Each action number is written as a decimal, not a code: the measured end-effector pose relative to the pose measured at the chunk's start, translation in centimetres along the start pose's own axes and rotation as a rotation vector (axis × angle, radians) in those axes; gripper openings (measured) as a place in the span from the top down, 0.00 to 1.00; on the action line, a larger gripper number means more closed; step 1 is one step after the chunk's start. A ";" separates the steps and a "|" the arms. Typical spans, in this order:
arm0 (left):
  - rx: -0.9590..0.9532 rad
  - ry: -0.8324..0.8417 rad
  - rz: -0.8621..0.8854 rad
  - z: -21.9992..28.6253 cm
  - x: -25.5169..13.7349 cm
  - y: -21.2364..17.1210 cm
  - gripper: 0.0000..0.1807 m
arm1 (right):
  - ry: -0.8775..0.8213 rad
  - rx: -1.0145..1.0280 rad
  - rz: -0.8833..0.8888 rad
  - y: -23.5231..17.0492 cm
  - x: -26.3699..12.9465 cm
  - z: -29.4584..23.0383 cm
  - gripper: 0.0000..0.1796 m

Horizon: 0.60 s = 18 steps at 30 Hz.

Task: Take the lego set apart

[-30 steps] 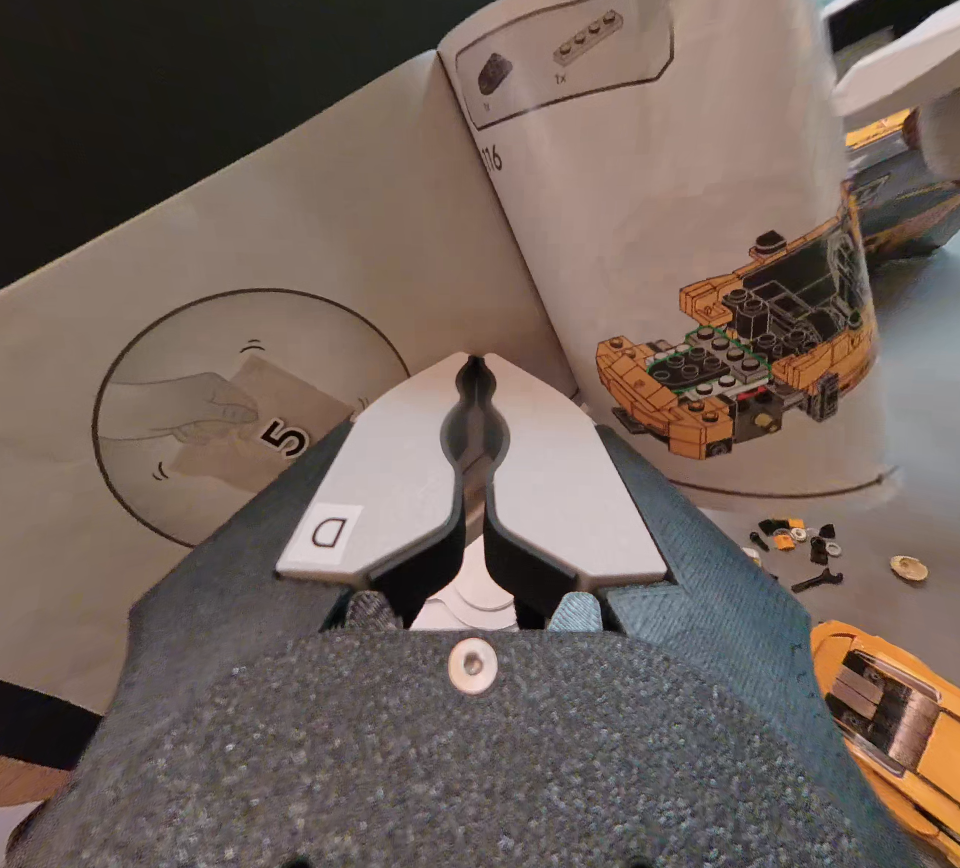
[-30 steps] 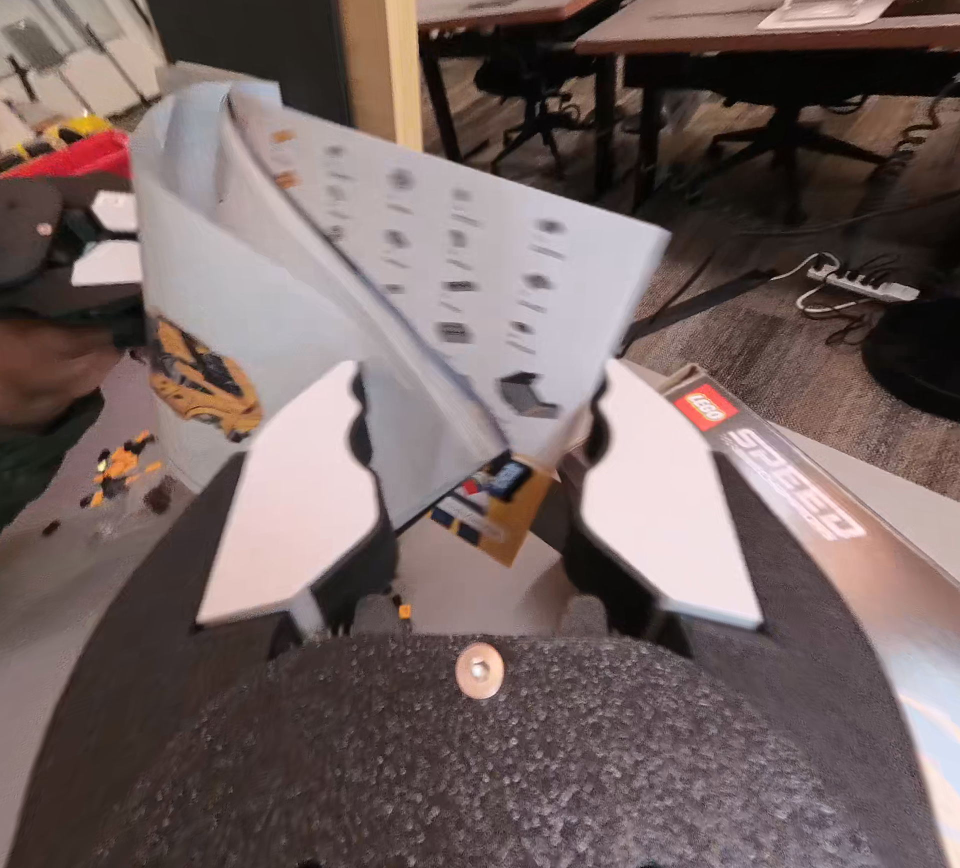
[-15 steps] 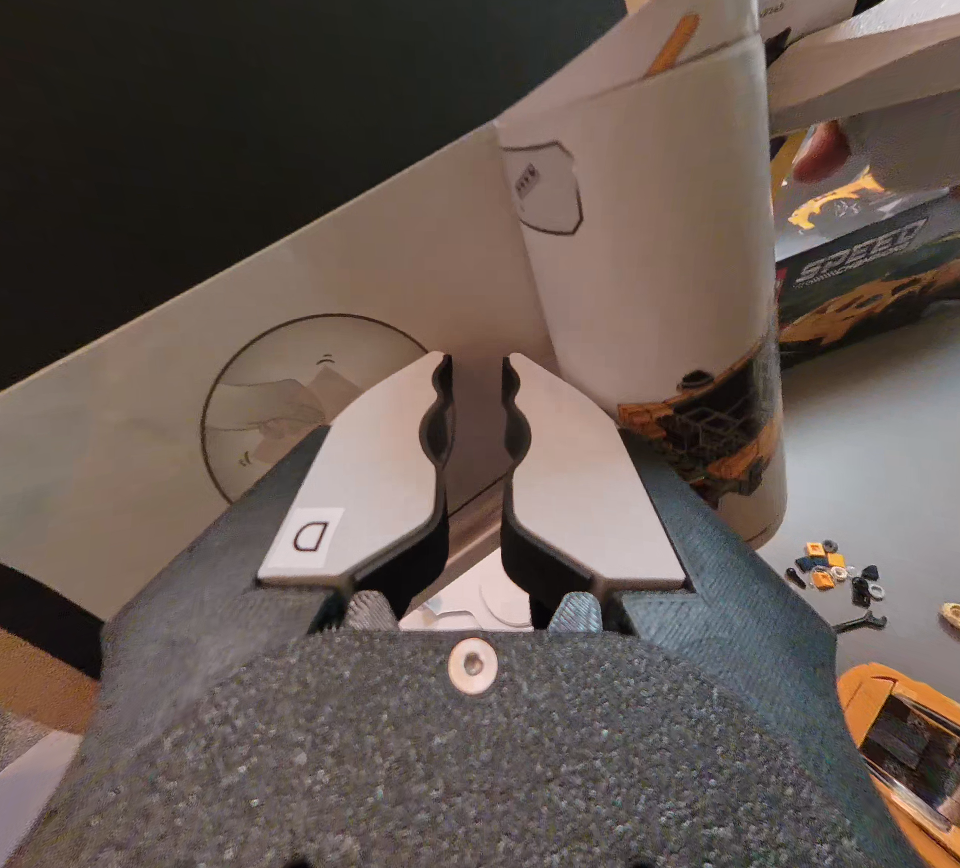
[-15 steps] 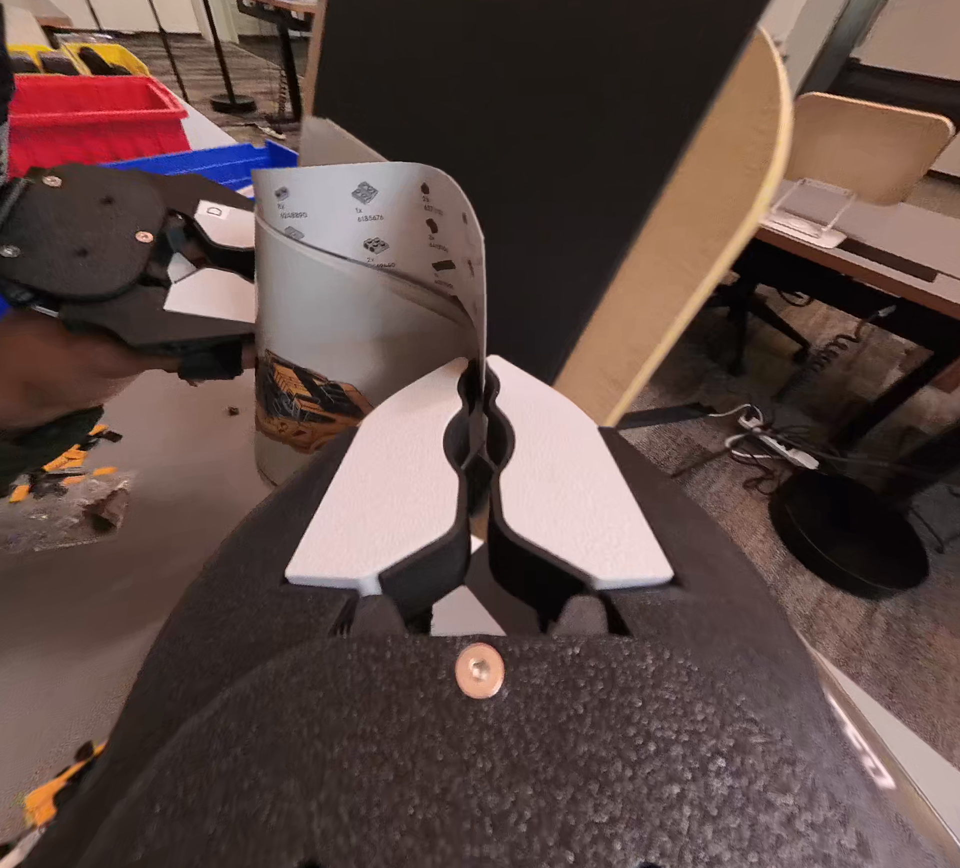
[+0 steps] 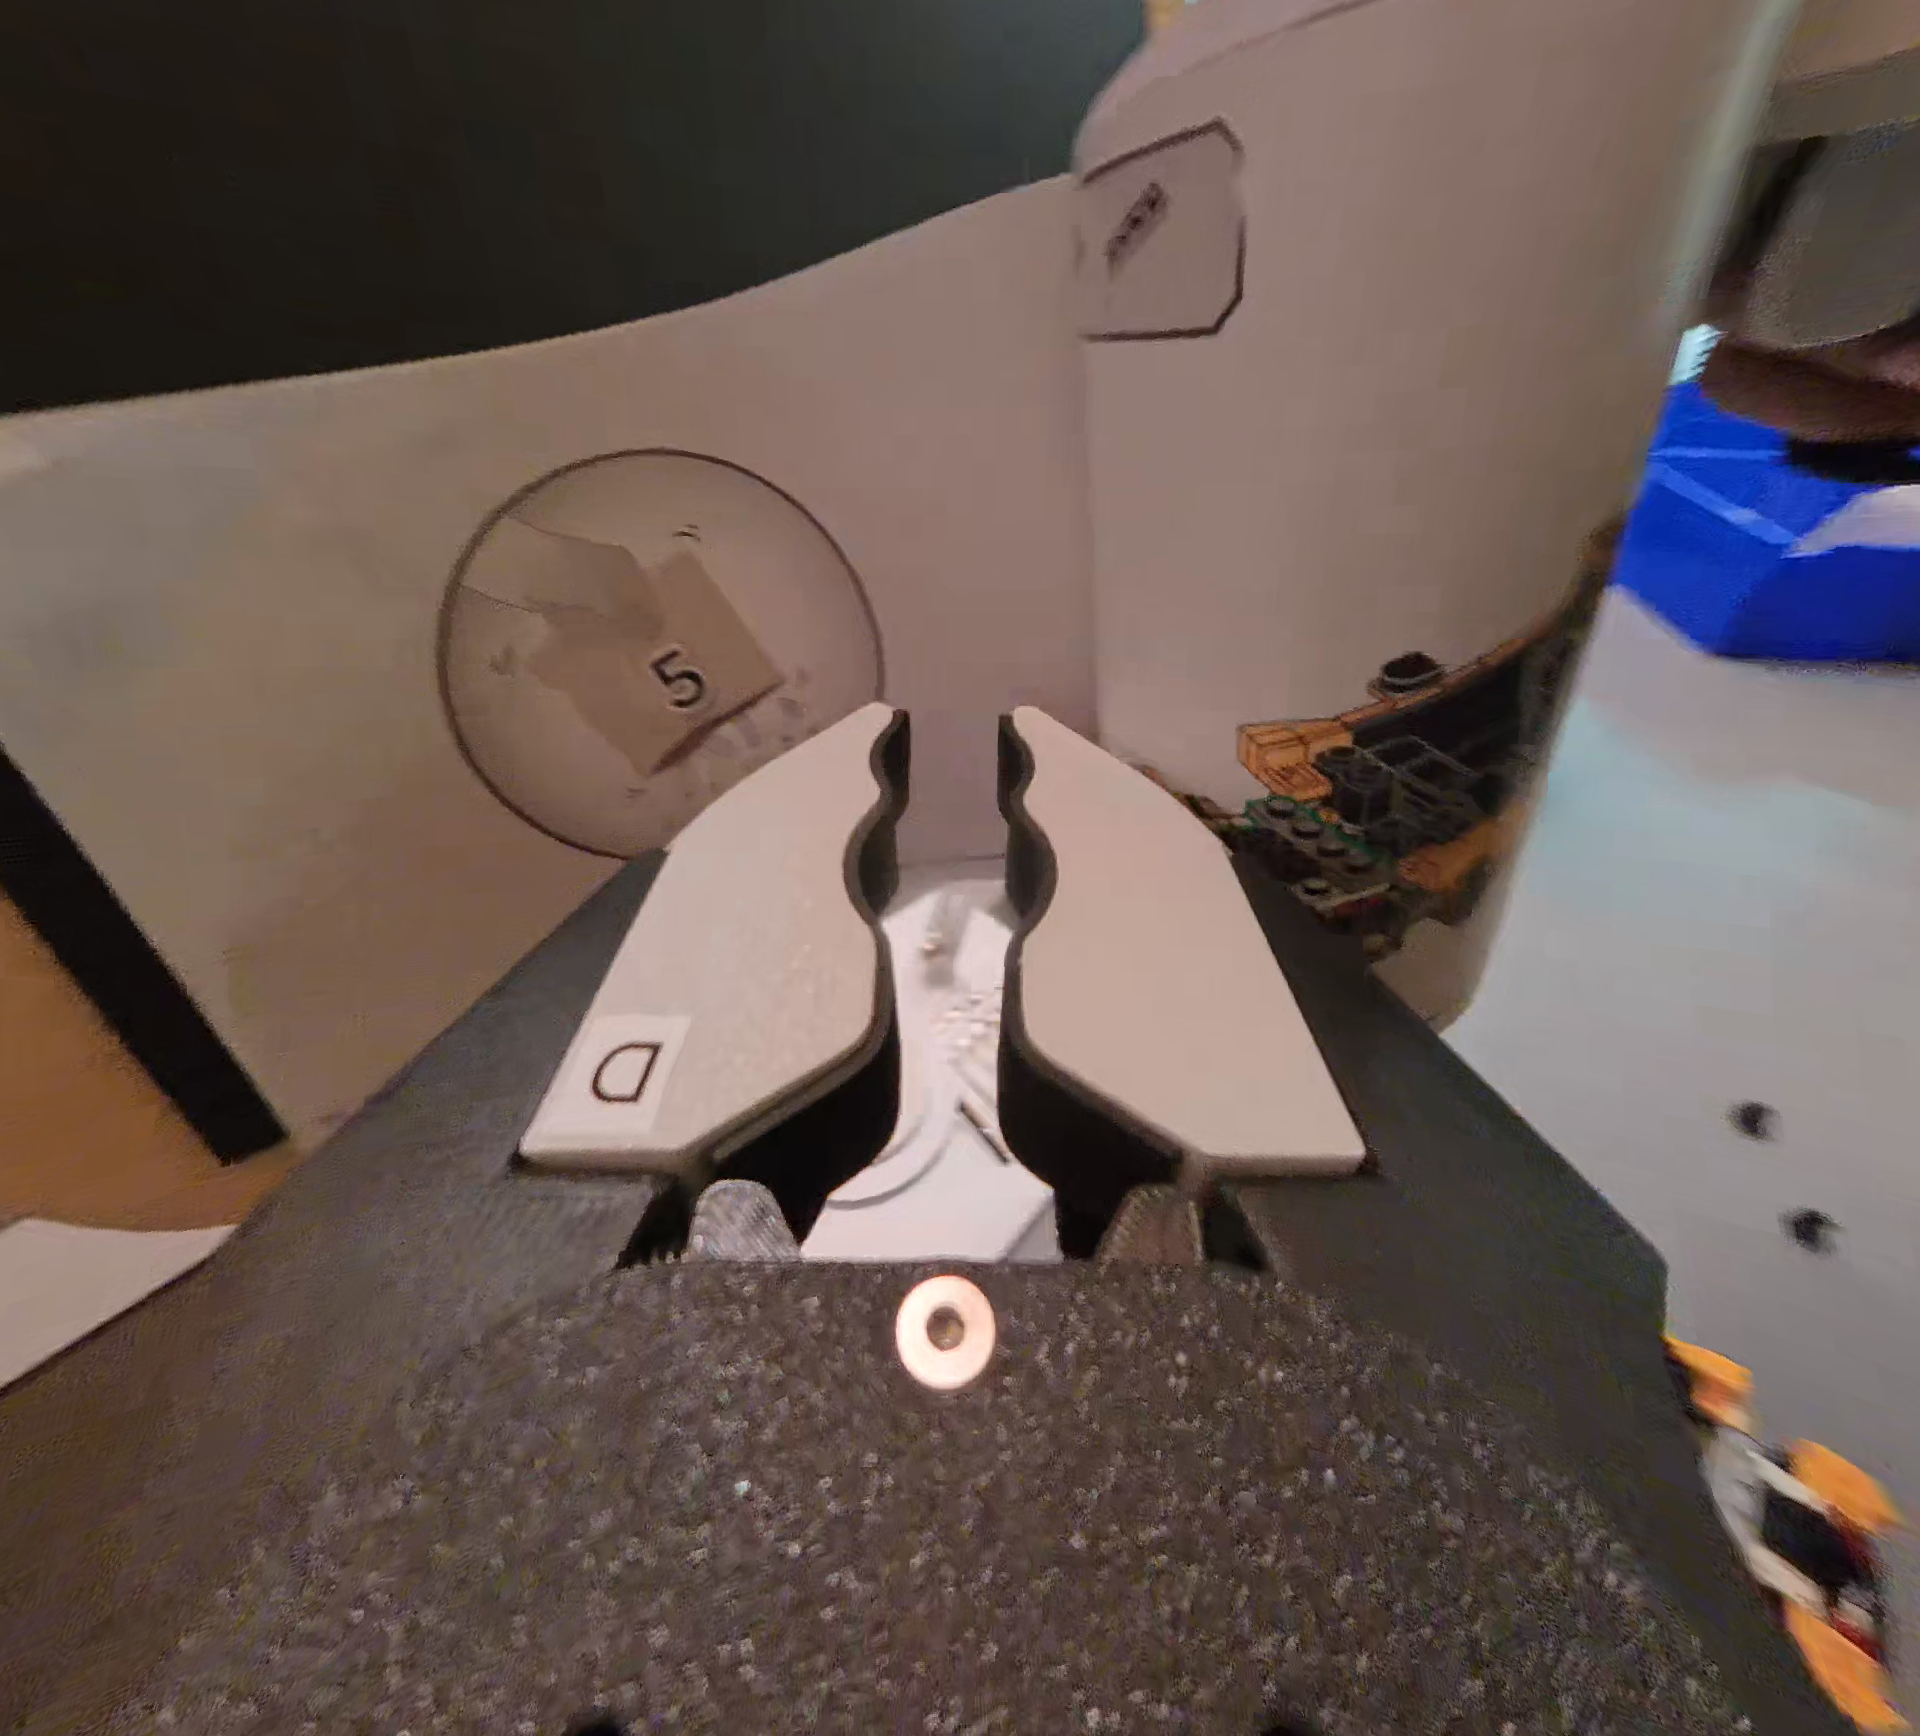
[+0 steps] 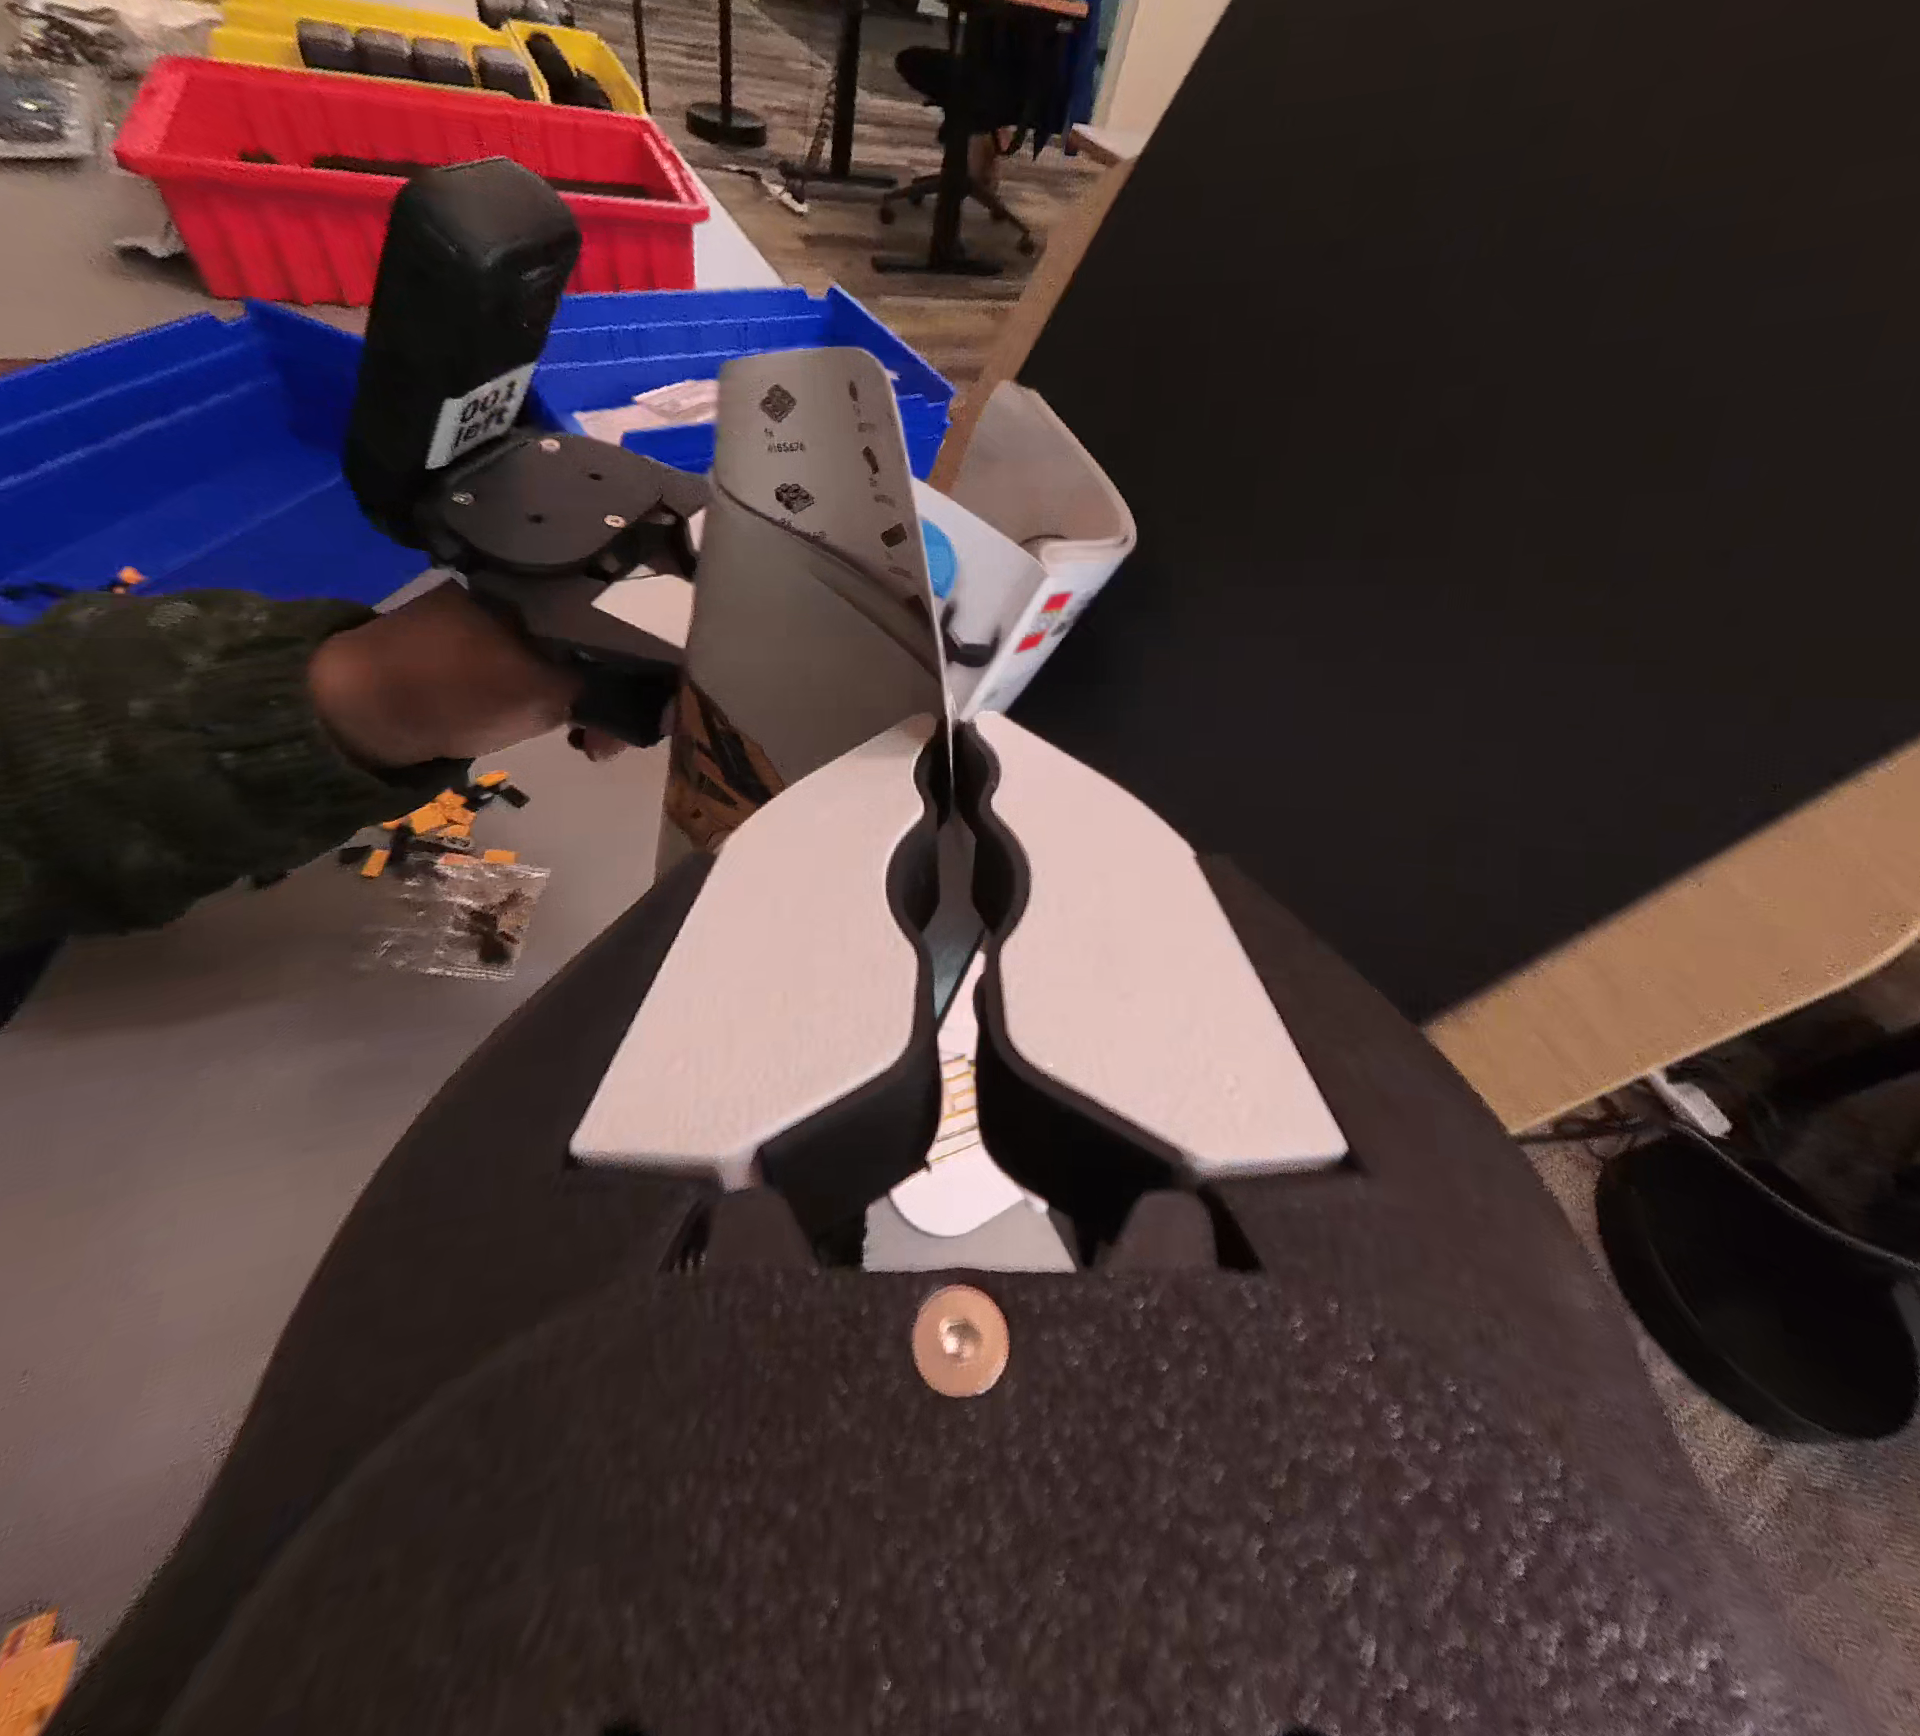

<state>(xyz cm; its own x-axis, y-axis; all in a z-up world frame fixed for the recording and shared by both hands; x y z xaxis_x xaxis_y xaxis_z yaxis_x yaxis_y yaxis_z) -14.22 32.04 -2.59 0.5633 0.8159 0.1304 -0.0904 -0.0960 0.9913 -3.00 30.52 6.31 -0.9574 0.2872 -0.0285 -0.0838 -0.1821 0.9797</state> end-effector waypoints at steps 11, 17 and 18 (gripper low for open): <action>-0.069 -0.098 0.013 4.0 1.9 -1.2 0.90 | -0.195 0.031 -0.128 -5.1 -4.1 4.5 0.87; -0.019 -0.098 -0.054 4.6 5.0 -3.2 0.87 | -0.788 -0.346 -0.298 -1.0 -12.3 11.9 0.74; -0.012 -0.097 -0.058 4.6 5.3 -3.3 0.87 | -0.695 -0.356 -0.291 0.5 -11.1 10.6 0.74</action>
<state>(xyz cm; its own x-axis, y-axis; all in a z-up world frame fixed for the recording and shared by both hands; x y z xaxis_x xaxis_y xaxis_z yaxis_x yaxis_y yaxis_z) -7.22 34.06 -5.08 0.6443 0.7611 0.0747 -0.0650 -0.0429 0.9970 10.50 37.17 9.21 -0.5050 0.8627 -0.0281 -0.4958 -0.2633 0.8275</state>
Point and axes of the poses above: each gripper's, where its closed fingertips meet, x out along the fingers, y out of its top, z = x × y across the jaws, the point moved 2 cm from there along -x, back along the fingers, and after that the axes turned 14 degrees about z, right-handed, at the moved point
